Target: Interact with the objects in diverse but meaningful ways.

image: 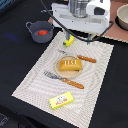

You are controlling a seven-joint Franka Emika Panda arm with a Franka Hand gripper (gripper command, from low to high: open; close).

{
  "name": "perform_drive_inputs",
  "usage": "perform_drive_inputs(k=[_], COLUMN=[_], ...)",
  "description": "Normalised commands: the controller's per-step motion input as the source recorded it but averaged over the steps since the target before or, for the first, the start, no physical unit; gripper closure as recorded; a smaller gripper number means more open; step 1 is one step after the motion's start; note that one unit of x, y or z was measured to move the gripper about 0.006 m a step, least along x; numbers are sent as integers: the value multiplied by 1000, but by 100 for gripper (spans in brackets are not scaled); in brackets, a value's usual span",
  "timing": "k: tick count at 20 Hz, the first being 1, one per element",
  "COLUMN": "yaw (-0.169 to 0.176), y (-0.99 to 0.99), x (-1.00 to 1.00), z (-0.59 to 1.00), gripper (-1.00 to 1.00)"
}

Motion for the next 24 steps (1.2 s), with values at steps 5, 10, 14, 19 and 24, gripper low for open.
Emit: perform_drive_inputs(k=[5,10,14,19,24], yaw=[-64,-96,-124,-146,-136], y=[-745,-702,-632,-559,-536], x=[414,313,326,377,509], z=[-5,-90,-87,-59,57], gripper=[-100,-100,-100,-100,-100])
